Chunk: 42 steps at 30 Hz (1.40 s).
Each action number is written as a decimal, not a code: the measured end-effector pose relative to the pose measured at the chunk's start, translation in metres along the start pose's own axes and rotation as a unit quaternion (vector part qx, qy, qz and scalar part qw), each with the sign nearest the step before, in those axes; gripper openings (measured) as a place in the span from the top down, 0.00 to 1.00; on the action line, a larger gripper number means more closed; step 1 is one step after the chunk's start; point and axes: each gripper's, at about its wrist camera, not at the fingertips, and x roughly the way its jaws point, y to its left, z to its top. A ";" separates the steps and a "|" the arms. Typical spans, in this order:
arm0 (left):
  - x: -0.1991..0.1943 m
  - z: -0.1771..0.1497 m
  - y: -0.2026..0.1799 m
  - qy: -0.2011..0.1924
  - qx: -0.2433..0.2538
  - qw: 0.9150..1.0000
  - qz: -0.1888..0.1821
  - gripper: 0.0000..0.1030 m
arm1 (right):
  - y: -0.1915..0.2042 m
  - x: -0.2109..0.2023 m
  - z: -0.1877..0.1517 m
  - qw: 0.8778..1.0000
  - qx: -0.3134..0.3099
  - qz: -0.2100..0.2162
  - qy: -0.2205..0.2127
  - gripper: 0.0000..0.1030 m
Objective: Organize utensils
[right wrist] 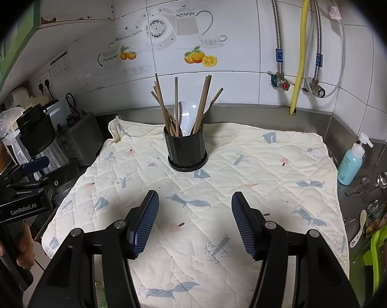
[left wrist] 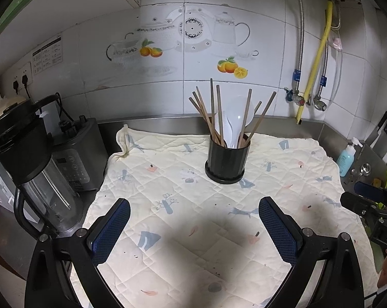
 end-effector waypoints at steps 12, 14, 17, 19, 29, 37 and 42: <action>0.007 -0.002 0.002 0.008 0.000 1.000 0.001 0.00 | 0.001 0.002 0.001 1.000 0.001 0.000 0.003 0.37; 0.008 -0.002 0.002 0.009 0.000 1.000 0.002 0.00 | 0.001 0.002 0.001 1.000 0.001 -0.001 0.002 0.37; 0.009 -0.002 0.003 0.010 0.001 1.000 0.002 0.00 | 0.001 0.003 0.001 1.000 0.002 0.001 0.003 0.37; 0.009 -0.002 0.003 0.010 0.000 1.000 0.002 0.00 | 0.001 0.003 0.001 1.000 0.001 0.003 0.003 0.37; 0.009 -0.004 0.005 0.010 -0.001 1.000 0.002 0.00 | 0.004 0.005 0.000 1.000 -0.001 0.003 0.004 0.37; 0.008 -0.005 0.006 0.011 0.000 1.000 0.001 0.00 | 0.005 0.005 0.000 1.000 0.001 0.005 0.003 0.37; 0.008 -0.005 0.005 0.013 0.002 1.000 0.001 0.00 | 0.003 0.004 -0.001 1.000 0.003 0.007 0.004 0.37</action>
